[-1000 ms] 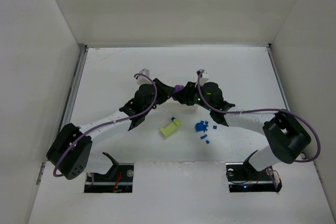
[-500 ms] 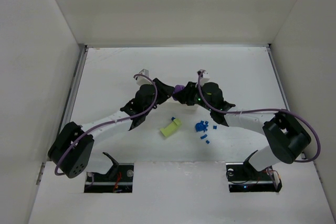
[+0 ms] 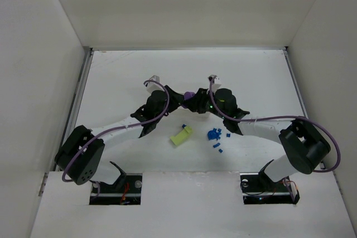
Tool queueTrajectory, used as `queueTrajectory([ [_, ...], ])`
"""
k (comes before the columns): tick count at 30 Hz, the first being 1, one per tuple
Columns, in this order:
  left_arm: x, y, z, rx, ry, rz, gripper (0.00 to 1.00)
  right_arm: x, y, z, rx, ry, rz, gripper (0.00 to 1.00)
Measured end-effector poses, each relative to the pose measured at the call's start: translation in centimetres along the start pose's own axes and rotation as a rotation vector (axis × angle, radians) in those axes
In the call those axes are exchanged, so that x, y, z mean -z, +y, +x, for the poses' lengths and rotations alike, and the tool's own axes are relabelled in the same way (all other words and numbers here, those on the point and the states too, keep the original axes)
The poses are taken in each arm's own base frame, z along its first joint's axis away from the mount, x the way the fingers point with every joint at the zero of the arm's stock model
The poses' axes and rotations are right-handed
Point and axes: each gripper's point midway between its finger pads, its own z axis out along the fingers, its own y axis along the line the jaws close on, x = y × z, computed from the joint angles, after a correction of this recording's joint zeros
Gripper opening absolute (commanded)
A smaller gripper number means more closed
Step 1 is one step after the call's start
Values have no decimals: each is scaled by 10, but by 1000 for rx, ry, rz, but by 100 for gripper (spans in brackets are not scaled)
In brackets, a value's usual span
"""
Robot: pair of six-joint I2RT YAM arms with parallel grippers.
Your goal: Sort the legos into containers by color
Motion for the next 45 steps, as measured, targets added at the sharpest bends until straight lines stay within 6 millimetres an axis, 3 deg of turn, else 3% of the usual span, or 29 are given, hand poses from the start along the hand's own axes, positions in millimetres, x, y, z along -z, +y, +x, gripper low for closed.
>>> queueTrajectory([
  [6,0,-2,1,0,-1,6,14,1,1,2,-2,9,-9,24],
  [10,0,-2,0,-1,-4,5,8,1,1,2,-2,8,-9,26],
  [25,6,-2,-12,26,24,44,6,0,9,-4,4,-18,-43,32],
  [36,-1,0,-12,45,75,84,5,-1,6,-9,-1,-33,-32,45],
  [38,-6,9,-16,43,64,60,5,-1,4,-11,-3,-41,-26,45],
  [43,-22,77,-55,50,-58,-150,5,1,-2,-18,-9,-57,-18,46],
  [45,-22,88,-60,46,-75,-185,5,1,-2,-18,-9,-59,-19,45],
])
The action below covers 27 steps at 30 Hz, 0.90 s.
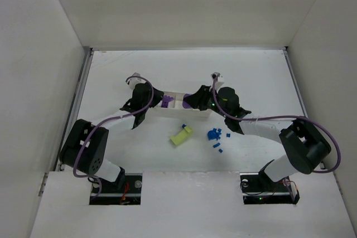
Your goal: Sort the legos into containers by color
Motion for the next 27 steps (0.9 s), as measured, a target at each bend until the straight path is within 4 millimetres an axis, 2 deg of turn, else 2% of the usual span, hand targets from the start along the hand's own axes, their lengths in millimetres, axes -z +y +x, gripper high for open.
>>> queueTrajectory([
  [8,0,14,-17,-17,-57,-40,6,0,1,0,0,2,-4,39],
  [12,1,21,-25,-53,-95,-72,8,0,1,0,0,1,-4,39],
  [17,3,23,-24,-142,-125,-98,12,0,1,0,0,1,-5,39],
  [21,4,21,-20,-185,-125,-98,23,0,1,0,0,1,-5,39],
  [24,4,20,-17,-205,-123,-97,41,0,1,0,0,1,-5,38],
  [27,5,18,-17,-214,-123,-93,53,0,1,1,0,1,-4,38],
])
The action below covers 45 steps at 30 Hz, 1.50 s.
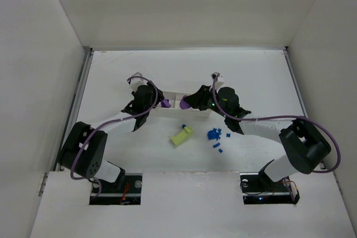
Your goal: Sort the legos into containers by color
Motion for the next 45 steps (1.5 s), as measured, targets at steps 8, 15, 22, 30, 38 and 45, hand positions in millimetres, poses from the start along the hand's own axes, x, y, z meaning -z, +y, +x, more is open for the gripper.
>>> queueTrajectory([
  [8,46,-8,-42,55,-134,101,62,-4,-3,9,-1,17,10,39],
  [15,93,43,-55,125,-276,107,82,-30,-11,22,-4,32,61,40],
  [22,101,91,-42,154,-321,22,100,-78,-9,19,1,8,100,46],
  [30,95,96,-31,132,-285,-1,100,-110,0,27,22,22,130,75],
  [38,94,61,-2,49,-199,114,99,-39,2,30,58,33,177,81],
  [45,104,10,28,-72,-110,276,48,61,-2,56,4,20,217,94],
])
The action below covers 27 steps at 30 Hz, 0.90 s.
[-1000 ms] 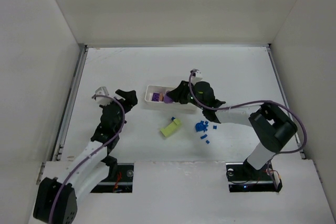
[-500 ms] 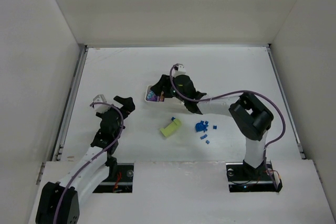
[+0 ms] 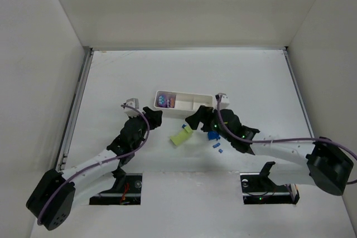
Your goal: Sort the legos into containers by color
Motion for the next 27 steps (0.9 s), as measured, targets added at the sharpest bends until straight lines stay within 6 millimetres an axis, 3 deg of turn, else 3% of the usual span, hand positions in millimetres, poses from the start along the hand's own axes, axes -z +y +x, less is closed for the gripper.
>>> queueTrajectory([
  [5,4,-24,22,-42,67,73,49,15,-12,49,-3,129,58,100],
  [12,12,-41,42,-46,120,118,50,6,-32,91,15,250,126,100],
  [21,19,-42,56,-29,149,118,51,-15,-30,95,-21,252,121,97],
  [27,23,-34,55,-10,145,102,51,-29,-26,95,-82,222,96,85],
])
